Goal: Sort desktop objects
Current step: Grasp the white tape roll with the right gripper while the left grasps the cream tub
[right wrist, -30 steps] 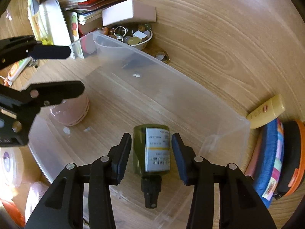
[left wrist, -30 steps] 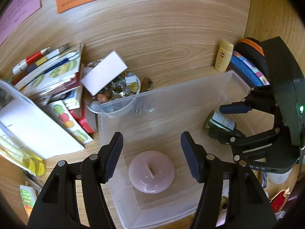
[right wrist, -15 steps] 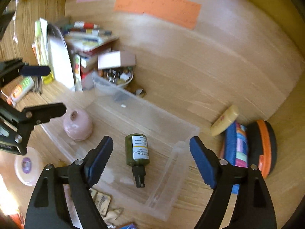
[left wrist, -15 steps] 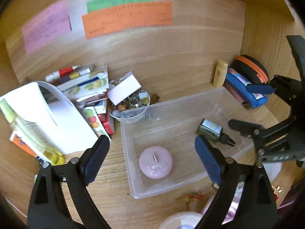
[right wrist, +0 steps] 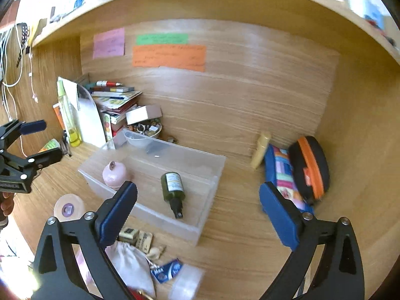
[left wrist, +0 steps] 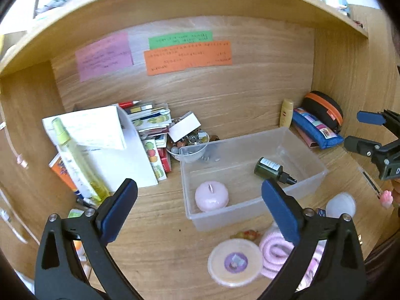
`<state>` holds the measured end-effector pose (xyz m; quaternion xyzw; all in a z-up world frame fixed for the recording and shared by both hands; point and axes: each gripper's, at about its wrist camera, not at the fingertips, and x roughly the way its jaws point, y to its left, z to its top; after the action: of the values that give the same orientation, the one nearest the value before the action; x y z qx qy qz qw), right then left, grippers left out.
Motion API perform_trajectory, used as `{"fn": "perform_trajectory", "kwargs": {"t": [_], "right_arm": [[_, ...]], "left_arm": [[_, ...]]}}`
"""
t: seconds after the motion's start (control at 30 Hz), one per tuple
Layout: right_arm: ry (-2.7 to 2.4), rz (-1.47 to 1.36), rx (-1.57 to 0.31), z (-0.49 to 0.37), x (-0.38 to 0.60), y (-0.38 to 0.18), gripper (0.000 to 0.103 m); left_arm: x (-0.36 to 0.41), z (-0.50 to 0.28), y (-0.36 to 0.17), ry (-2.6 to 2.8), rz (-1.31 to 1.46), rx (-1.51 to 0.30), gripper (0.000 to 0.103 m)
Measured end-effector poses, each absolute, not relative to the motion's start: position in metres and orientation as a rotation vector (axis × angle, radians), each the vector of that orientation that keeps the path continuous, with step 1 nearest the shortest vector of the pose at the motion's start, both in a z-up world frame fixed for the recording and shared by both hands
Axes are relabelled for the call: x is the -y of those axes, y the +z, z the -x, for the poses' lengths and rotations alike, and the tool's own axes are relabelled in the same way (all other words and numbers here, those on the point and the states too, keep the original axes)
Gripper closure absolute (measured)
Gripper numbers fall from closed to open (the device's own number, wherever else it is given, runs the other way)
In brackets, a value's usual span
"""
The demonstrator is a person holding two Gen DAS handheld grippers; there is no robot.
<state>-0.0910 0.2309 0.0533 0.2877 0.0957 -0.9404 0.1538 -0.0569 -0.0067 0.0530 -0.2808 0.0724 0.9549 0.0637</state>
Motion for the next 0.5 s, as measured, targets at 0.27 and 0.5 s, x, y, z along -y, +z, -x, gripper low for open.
{"fn": "perform_trajectory", "kwargs": {"t": [0.27,0.5], "right_arm": [[-2.785,-0.786,-0.222,0.057,-0.254,0.045,0.001],[-2.819,-0.847,-0.206,0.036,-0.262,0.013,0.001]], "left_arm": [[0.018,0.024,0.040,2.918,0.846,-0.142,0.001],[0.022,0.003,0.007,2.899,0.922,-0.096,0.001]]}}
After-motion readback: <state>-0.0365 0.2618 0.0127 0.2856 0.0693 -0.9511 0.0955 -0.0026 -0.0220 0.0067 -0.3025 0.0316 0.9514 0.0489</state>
